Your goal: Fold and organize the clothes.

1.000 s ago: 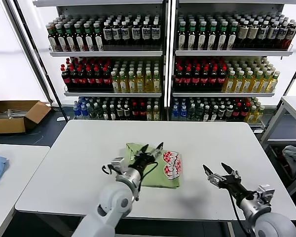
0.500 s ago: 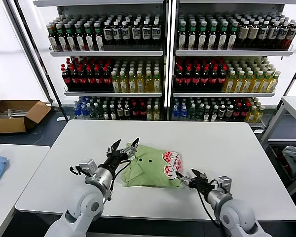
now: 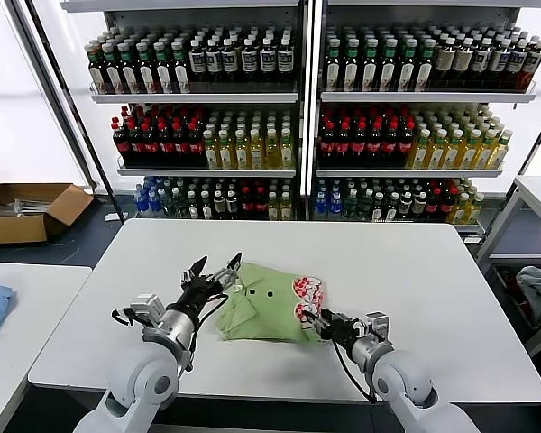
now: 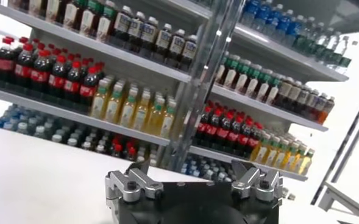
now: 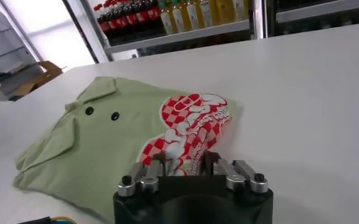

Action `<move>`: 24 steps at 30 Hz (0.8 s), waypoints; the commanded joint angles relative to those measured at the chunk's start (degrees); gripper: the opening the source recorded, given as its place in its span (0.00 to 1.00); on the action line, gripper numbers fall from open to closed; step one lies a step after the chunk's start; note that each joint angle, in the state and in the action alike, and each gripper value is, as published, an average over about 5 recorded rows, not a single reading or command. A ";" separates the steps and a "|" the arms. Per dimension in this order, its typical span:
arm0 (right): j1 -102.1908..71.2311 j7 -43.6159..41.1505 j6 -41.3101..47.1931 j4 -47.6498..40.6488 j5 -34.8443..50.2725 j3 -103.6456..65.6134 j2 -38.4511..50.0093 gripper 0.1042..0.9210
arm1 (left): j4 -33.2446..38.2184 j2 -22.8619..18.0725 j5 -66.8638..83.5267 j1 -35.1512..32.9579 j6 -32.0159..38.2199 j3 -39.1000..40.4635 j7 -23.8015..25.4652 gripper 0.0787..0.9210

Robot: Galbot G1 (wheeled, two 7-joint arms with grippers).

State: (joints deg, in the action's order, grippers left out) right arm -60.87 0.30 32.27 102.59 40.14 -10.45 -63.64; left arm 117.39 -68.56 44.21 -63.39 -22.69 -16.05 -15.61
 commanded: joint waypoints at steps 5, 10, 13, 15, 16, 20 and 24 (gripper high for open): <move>-3.28 -13.12 -0.05 2.97 -3.63 -7.70 15.50 0.19 | -0.46 -0.29 -0.28 -0.23 -0.65 -0.54 -2.24 0.88; -6.42 -12.74 -1.65 2.29 -3.35 -13.47 20.16 0.04 | -1.16 -1.19 -0.26 0.23 -0.76 0.38 -2.41 0.88; -7.91 -10.90 -3.02 2.63 -3.89 -15.65 19.24 0.02 | -1.68 -1.79 -0.22 0.51 -0.93 1.05 -2.56 0.88; -9.34 -9.57 -4.00 4.02 -4.83 -16.91 17.74 0.02 | -1.93 -2.10 -0.28 0.55 -1.00 1.33 -2.56 0.88; -10.25 -9.02 -4.42 5.03 -5.45 -17.76 16.95 0.03 | -1.94 -2.20 -0.32 0.45 -1.00 1.39 -2.53 0.88; -14.45 -6.90 -7.48 8.62 -7.42 -21.51 14.18 0.15 | -1.09 -2.24 -0.41 -0.31 -1.02 1.36 -2.07 0.88; -17.78 -5.73 -12.36 10.18 -6.76 -24.85 12.66 0.28 | 0.15 -2.10 -1.68 -0.77 -0.51 0.23 -0.26 0.88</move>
State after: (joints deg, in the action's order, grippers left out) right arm -70.16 -7.68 28.01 107.67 35.03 -25.68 -49.98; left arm 116.17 -70.49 43.88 -63.41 -23.53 -14.97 -17.50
